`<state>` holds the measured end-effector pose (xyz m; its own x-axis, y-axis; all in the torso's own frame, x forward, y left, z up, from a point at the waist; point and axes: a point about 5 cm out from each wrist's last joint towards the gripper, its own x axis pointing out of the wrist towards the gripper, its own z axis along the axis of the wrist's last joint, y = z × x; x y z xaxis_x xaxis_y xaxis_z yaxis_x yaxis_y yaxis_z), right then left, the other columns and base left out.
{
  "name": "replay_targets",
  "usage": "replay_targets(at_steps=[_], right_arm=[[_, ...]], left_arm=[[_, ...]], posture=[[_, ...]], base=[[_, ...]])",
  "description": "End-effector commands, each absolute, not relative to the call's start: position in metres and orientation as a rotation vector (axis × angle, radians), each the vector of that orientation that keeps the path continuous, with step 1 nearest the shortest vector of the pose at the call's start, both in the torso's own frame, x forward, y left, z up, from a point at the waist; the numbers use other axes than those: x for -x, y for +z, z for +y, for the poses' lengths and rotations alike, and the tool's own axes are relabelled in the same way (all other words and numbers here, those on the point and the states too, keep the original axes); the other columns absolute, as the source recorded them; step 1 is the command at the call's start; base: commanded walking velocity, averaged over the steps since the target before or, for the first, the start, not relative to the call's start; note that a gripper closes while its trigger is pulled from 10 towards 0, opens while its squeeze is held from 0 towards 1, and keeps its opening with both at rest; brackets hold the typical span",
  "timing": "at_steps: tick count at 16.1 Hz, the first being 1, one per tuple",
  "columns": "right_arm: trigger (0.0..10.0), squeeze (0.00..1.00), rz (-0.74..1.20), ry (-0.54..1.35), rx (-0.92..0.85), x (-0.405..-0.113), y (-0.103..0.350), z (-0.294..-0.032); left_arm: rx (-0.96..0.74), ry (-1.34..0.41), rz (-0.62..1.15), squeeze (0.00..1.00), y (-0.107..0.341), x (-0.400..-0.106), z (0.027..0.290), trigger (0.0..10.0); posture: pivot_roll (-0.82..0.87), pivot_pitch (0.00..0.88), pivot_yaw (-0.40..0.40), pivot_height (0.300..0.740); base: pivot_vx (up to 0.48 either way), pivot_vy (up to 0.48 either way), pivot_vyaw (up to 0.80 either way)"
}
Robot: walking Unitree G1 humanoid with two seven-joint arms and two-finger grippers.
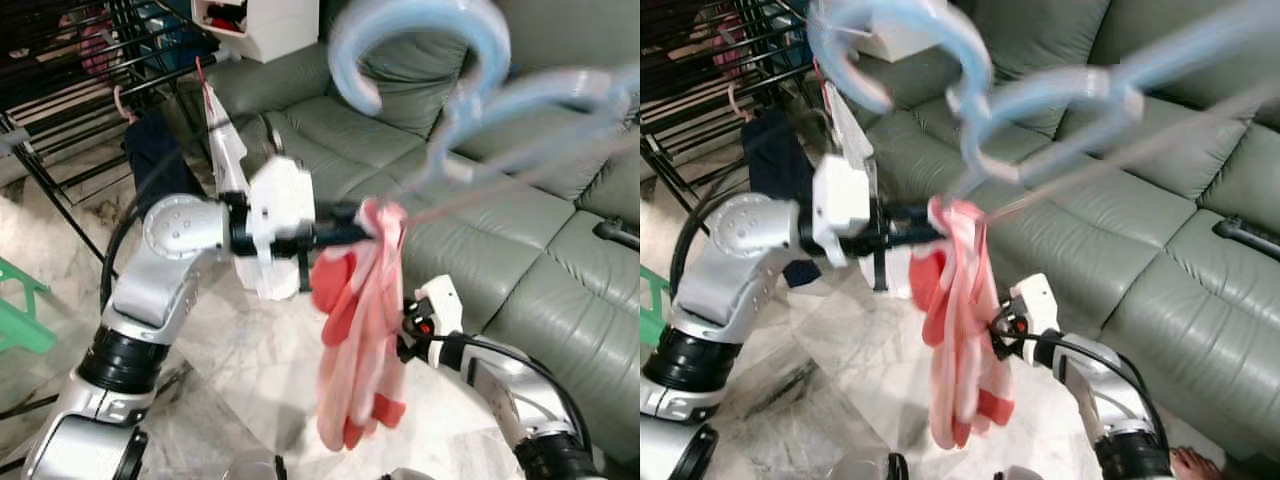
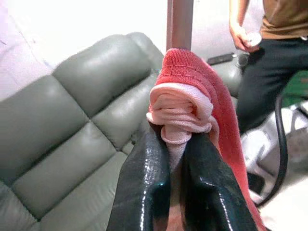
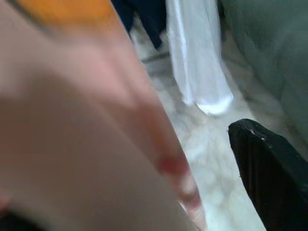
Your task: Hang hanger
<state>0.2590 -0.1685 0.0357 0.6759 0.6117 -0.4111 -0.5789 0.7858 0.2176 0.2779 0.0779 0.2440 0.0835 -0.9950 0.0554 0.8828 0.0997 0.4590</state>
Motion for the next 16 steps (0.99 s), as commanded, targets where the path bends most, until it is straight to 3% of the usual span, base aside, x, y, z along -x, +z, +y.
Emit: replay_targets(at_steps=[1, 3, 4, 5, 6, 11, 13, 16], right_arm=[[10.0, 0.00, 0.518, 0.645, -0.052, -0.259, 0.032, -0.172], [10.0, 0.00, 0.546, 0.538, -0.044, -0.256, 0.026, -0.190], [4.9, 0.00, 0.558, 0.412, -0.054, -0.252, 0.022, -0.210], [2.8, 0.00, 0.563, 0.345, -0.061, -0.249, 0.021, -0.222], [0.0, 0.00, 0.558, 0.276, -0.066, -0.241, 0.025, -0.241], [0.0, 0.00, 0.400, 0.118, -0.069, -0.238, 0.078, -0.295], [0.0, 0.00, 0.215, -0.193, -0.070, -0.263, 0.124, -0.343], [0.0, 0.00, -0.002, -0.385, -0.143, -0.287, 0.181, -0.366]], left_arm=[[-0.348, -1.411, -0.430, 0.00, 0.254, -0.279, 0.083, 0.0], [-0.373, -1.365, -0.409, 0.00, 0.252, -0.285, 0.091, 0.0], [-0.389, -1.331, -0.402, 0.00, 0.252, -0.290, 0.096, 0.0], [-0.402, -1.316, -0.397, 0.00, 0.252, -0.293, 0.099, 0.0], [-0.420, -1.276, -0.370, 0.00, 0.247, -0.299, 0.106, 0.0], [-0.462, -1.172, -0.177, 0.00, 0.201, -0.313, 0.146, 0.0], [-0.389, -1.200, -0.018, 0.00, 0.170, -0.307, 0.160, 0.0], [-0.406, -1.269, 0.137, 0.00, 0.136, -0.297, 0.173, 0.0]], posture=[[-0.04, 0.000, 0.052, 0.740], [-0.04, 0.000, 0.049, 0.740], [-0.04, 0.000, 0.041, 0.740], [-0.04, 0.000, 0.041, 0.740], [-0.04, 0.000, 0.041, 0.740], [-0.08, 0.000, 0.059, 0.740], [-0.08, 0.000, 0.062, 0.740], [-0.07, 0.000, 0.054, 0.740]], base=[[0.000, 0.000, 0.00], [0.000, 0.000, 0.00], [0.000, 0.000, 0.00], [0.000, 0.000, 0.00], [0.000, 0.000, 0.00], [0.000, 0.000, 0.00], [0.000, 0.000, 0.00], [0.000, 0.000, 0.00]])
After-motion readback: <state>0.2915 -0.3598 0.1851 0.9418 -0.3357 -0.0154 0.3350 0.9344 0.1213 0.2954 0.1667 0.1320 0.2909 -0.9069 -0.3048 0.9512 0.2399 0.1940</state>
